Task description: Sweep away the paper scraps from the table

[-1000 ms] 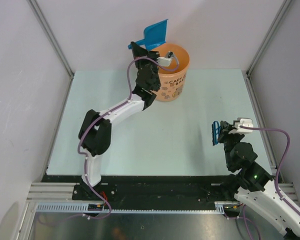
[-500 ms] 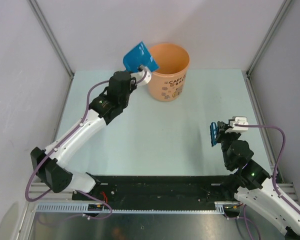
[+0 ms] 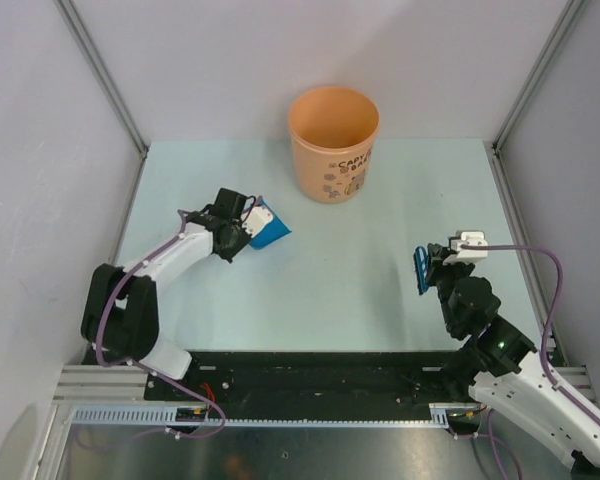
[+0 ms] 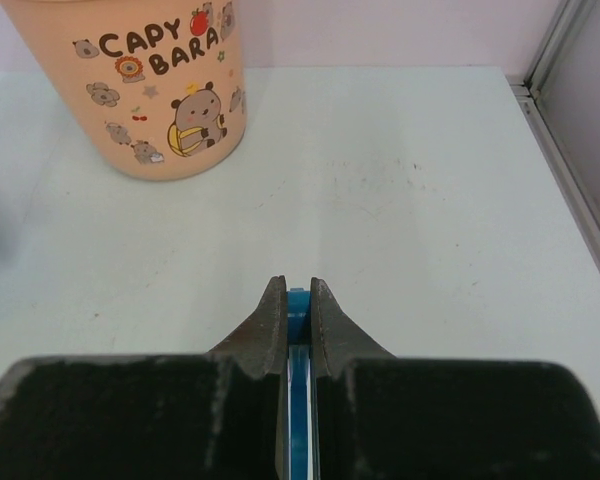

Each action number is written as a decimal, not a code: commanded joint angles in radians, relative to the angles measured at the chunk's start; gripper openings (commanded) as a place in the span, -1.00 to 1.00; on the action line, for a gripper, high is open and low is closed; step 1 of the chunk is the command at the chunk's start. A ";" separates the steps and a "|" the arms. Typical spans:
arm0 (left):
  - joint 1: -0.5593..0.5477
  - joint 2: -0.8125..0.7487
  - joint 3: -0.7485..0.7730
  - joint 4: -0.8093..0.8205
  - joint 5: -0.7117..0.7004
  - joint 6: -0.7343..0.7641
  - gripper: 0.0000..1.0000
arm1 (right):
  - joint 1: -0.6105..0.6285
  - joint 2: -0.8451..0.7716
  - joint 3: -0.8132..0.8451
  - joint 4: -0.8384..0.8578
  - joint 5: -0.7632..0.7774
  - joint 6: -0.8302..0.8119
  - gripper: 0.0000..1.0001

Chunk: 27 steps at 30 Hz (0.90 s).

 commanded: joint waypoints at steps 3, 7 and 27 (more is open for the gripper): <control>0.019 0.105 -0.017 0.009 0.082 -0.052 -1.00 | 0.000 0.023 0.030 0.029 -0.025 0.020 -1.00; 0.019 0.168 -0.025 0.015 0.060 -0.048 -0.95 | 0.003 0.053 0.030 0.043 -0.047 0.010 -1.00; 0.176 -0.146 0.026 0.125 0.348 -0.164 0.99 | 0.332 0.937 0.023 1.365 -0.253 -0.858 -1.00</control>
